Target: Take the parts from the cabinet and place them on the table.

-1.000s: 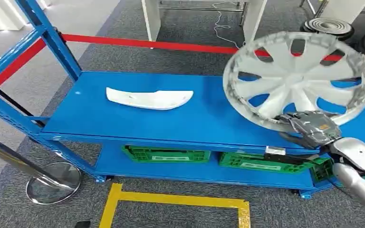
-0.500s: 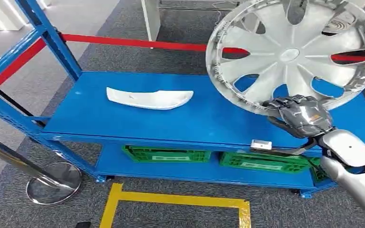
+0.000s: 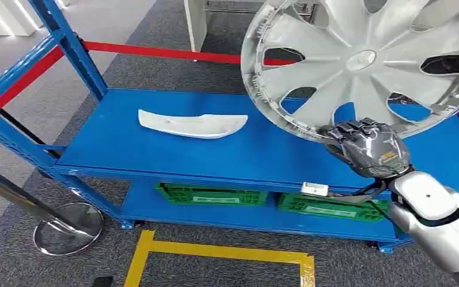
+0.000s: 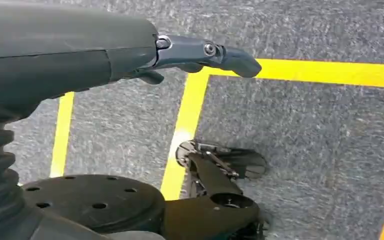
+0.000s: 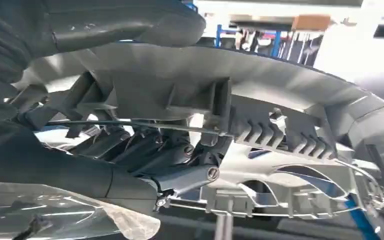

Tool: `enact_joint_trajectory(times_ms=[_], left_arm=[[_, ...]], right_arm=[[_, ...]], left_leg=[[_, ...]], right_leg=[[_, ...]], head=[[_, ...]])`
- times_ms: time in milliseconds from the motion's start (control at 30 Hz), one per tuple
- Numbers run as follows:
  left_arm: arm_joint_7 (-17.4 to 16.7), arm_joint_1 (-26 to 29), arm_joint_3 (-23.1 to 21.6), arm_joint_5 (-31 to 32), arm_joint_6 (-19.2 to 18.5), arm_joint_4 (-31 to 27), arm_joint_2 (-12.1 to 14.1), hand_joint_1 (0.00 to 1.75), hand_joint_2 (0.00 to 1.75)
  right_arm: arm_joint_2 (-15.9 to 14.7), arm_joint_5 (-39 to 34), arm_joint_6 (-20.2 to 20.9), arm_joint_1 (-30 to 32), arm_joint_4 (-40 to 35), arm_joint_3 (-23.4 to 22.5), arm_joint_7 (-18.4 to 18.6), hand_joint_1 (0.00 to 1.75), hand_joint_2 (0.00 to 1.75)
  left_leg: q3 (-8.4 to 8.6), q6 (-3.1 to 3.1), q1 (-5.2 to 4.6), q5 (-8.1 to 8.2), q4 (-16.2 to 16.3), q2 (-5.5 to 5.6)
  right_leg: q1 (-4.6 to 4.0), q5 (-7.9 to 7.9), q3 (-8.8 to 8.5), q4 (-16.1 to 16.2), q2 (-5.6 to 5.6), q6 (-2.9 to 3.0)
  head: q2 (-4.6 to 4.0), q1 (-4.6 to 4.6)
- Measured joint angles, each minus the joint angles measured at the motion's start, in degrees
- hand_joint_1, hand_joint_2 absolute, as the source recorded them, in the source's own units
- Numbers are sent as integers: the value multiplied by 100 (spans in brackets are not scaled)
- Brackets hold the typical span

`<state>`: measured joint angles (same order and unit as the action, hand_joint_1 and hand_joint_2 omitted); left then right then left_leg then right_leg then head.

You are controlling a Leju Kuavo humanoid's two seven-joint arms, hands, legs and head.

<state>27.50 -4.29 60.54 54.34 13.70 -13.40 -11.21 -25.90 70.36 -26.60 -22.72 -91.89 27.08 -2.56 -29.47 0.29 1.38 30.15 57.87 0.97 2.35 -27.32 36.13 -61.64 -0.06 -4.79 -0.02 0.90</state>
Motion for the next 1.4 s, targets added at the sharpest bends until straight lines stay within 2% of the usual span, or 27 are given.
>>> enact_joint_trajectory(times_ms=[33, 67, 167, 233, 300, 333, 400, 467, 500, 533, 600, 667, 733, 800, 833, 867, 900, 967, 1000, 1033, 1067, 1167, 1200, 1267, 1333, 1367, 1400], left_arm=[[-19, -14, 7, 0, 2, 4, 17, 0, 175], [-20, -12, 9, 0, 4, 4, 22, 0, 175], [-50, -2, 15, -7, 9, 4, 35, 0, 175], [-55, -3, 15, -6, 13, 4, 33, 0, 175], [-55, 1, 19, -7, 39, 4, 33, 0, 175], [-55, 3, 22, -9, 52, 4, 33, 0, 175], [-55, 1, 28, -15, 96, 4, 33, 0, 175], [-55, -1, 33, -15, 107, 4, 33, 0, 175], [-55, -9, 37, -15, 107, 4, 39, 0, 175], [-55, -23, 42, -20, 109, 7, 63, 0, 175], [-55, -30, 68, -118, 138, 7, 44, 0, 175], [-55, -13, 151, -221, 192, 9, 41, 0, 175], [-50, -36, 207, -262, 229, 7, 46, 0, 175], [-37, -34, 262, -275, 219, 9, 57, 0, 175], [-33, -33, 286, -278, 219, 9, 59, 0, 175], [-33, -33, 295, -289, 219, 9, 61, 0, 175], [-31, -33, 299, -291, 219, 9, 68, 0, 175], [-31, -31, 315, -291, 223, 9, 74, 0, 175], [-33, -34, 321, -291, 223, 9, 81, 0, 175], [-33, -34, 328, -291, 225, 7, 96, 0, 175], [-33, -29, 334, -291, 225, 7, 94, 0, 175], [-55, -11, 345, -260, 247, 7, 103, 0, 175], [-55, -2, 350, -243, 249, 7, 122, 0, 175], [-55, 6, 352, -238, 251, 7, 122, 0, 175], [-55, 3, 356, -238, 253, 7, 124, 0, 175], [-55, 0, 361, -238, 254, 7, 122, 0, 175], [-55, -5, 361, -236, 254, 7, 122, 0, 175]], right_arm=[[15, 15, -37, -1, -28, -15, 6, 175, 175], [41, 31, -43, 27, -37, -24, 6, 175, 175], [170, -41, -226, 186, -115, -100, 28, 175, 175], [314, -109, -443, 412, -299, -244, 39, 175, 175], [471, -142, -657, 582, -480, -349, 48, 175, 175], [543, -153, -727, 648, -548, -387, 57, 175, 175], [636, -155, -811, 788, -724, -446, 46, 175, 175], [688, -155, -811, 854, -852, -507, 28, 175, 175], [708, -157, -811, 878, -911, -533, 26, 175, 175], [734, -164, -815, 906, -947, -555, 26, 175, 175], [736, -212, -830, 919, -975, -575, -7, 175, 175], [763, -284, -837, 974, -1030, -595, -57, 175, 175], [765, -428, -876, 1033, -1053, -664, -142, 175, 175], [767, -573, -938, 1085, -1111, -706, -230, 175, 175], [771, -630, -970, 1125, -1139, -710, -260, 175, 175], [771, -673, -994, 1158, -1163, -730, -280, 175, 175], [771, -711, -999, 1185, -1183, -754, -311, 175, 175], [771, -759, -999, 1211, -1228, -811, -352, 175, 175], [771, -774, -996, 1209, -1248, -833, -367, 175, 175], [771, -780, -996, 1200, -1259, -839, -380, 175, 175], [771, -789, -996, 1218, -1290, -850, -387, 175, 175], [771, -807, -992, 1250, -1316, -870, -415, 175, 175], [774, -809, -992, 1247, -1320, -872, -420, 175, 175], [776, -811, -992, 1265, -1342, -874, -424, 175, 175], [791, -811, -994, 1288, -1349, -874, -424, 175, 175], [791, -811, -994, 1300, -1349, -874, -428, 175, 175], [795, -811, -994, 1307, -1349, -874, -428, 175, 175]], left_leg=[[-94, -57, -29, 42, 177, 10], [-182, -85, -45, 9, 202, 12], [-235, -132, -32, 70, 226, 9], [-397, -159, -35, 424, 659, -41], [-727, -164, -37, 871, 1538, -46], [-836, -150, -40, 980, 1846, -46], [-736, -59, -81, 805, 1742, -46], [-249, 118, -166, 319, 797, -43], [-25, 225, -229, 203, 353, -41], [14, 262, -233, 236, 244, -67], [-41, 236, -287, 153, 233, -61], [-71, 247, -277, -14, 97, -64], [-143, 261, -227, -195, -25, -94], [-296, 298, -223, -315, -13, -99], [-365, 297, -223, -367, -9, -103], [-435, 292, -222, -417, 2, -107], [-522, 280, -214, -467, 20, -112], [-678, 229, -194, -544, 75, -115], [-729, 199, -194, -577, 126, -115], [-792, 163, -224, -602, 160, -112], [-820, 138, -229, -650, 190, -115], [-862, 63, -223, -815, 163, -104], [-910, 35, -201, -733, 202, -80], [-1046, -45, -179, -27, 716, -83], [-1157, -91, -146, 527, 1548, -85], [-1141, -101, -134, 550, 1835, -85], [-1060, -101, -128, 401, 1881, -85]], right_leg=[[4, 4, -91, 108, 40, 54], [-11, -56, -28, 34, 42, 163], [20, -54, 73, -31, 30, 199], [3, -49, 75, -29, -17, 267], [-37, -35, 91, -29, -35, 301], [-61, -25, 98, -29, -36, 318], [-114, -2, 108, -28, -33, 355], [-172, 40, 128, -19, -11, 414], [-161, 63, 135, -16, -8, 434], [-201, 91, 153, -17, -9, 406], [-132, 164, 181, 2, -15, 353], [-147, 298, 178, 104, -8, 257], [-142, -147, 323, -82, 1, 224], [-126, -806, 435, -807, -2, 193], [-124, -936, 465, -1136, 0, 174], [-122, -913, 453, -1328, -1, 156], [-111, -729, 335, -1315, -2, 136], [-84, -322, -189, -679, -7, 101], [-64, -309, -543, -174, -12, 87], [-91, -523, -821, 213, -13, 84], [-101, -571, -880, 370, 8, 164], [-120, -457, -732, 333, -3, 281], [-80, -390, -666, 360, -40, 337], [-82, -263, -554, 358, -37, 443], [-89, -125, -381, 351, -36, 440], [-91, -51, -285, 344, -37, 434], [-93, 15, -193, 340, -38, 427]], head=[[0, 61], [0, 20], [0, -7], [0, -33], [0, -37], [0, -38], [0, -40], [0, -40], [0, -31], [0, -15], [0, -33], [0, -37], [0, -11], [0, 2], [0, -2], [0, 2], [0, 2], [0, 2], [0, 4], [0, 9], [0, -20], [0, -7], [0, -5], [0, -50], [0, -53], [0, -55], [0, -53]])
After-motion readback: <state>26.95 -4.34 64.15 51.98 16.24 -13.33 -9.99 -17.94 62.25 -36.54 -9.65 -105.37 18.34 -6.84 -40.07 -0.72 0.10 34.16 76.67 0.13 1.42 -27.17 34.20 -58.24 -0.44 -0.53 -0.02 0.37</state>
